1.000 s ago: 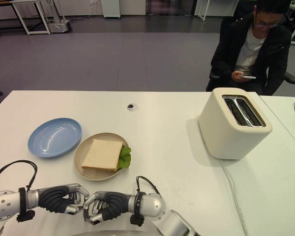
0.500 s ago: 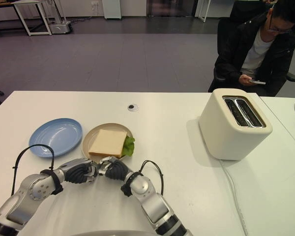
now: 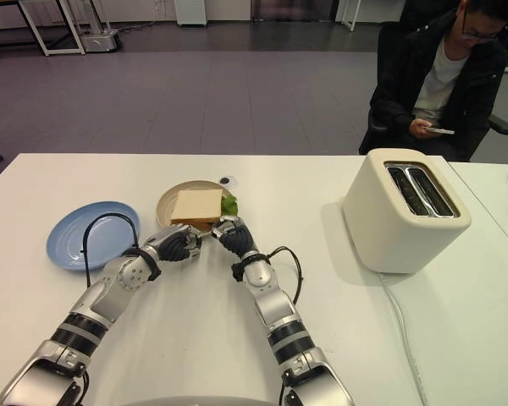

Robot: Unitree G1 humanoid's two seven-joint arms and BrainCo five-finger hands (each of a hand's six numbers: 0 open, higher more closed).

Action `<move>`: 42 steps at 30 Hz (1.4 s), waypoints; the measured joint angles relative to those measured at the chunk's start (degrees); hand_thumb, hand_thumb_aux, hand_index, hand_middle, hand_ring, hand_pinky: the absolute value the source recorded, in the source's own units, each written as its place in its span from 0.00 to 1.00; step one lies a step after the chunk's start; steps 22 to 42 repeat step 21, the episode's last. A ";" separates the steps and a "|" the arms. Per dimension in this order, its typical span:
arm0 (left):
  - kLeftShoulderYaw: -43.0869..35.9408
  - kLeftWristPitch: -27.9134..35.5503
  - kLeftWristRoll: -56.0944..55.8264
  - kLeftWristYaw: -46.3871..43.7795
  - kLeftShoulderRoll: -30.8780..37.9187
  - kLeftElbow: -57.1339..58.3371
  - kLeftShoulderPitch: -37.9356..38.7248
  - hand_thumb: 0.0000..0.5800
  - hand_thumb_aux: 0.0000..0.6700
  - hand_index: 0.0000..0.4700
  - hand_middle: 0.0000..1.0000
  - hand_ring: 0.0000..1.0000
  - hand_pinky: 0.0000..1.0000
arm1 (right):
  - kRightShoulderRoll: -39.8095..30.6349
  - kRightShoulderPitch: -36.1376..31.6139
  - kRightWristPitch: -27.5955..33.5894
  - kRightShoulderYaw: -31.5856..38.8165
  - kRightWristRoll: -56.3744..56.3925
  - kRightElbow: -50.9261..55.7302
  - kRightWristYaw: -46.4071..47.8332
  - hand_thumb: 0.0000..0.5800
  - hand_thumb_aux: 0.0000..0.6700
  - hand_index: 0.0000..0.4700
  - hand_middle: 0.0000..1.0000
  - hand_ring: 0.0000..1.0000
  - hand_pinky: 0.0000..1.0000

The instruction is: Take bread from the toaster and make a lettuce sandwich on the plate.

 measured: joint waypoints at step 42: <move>22.35 9.58 -42.90 2.92 -14.64 -38.78 26.78 0.00 0.00 0.00 0.00 0.00 0.00 | -11.61 32.47 -16.77 -24.63 14.50 -33.93 11.54 0.00 0.00 0.00 0.00 0.00 0.00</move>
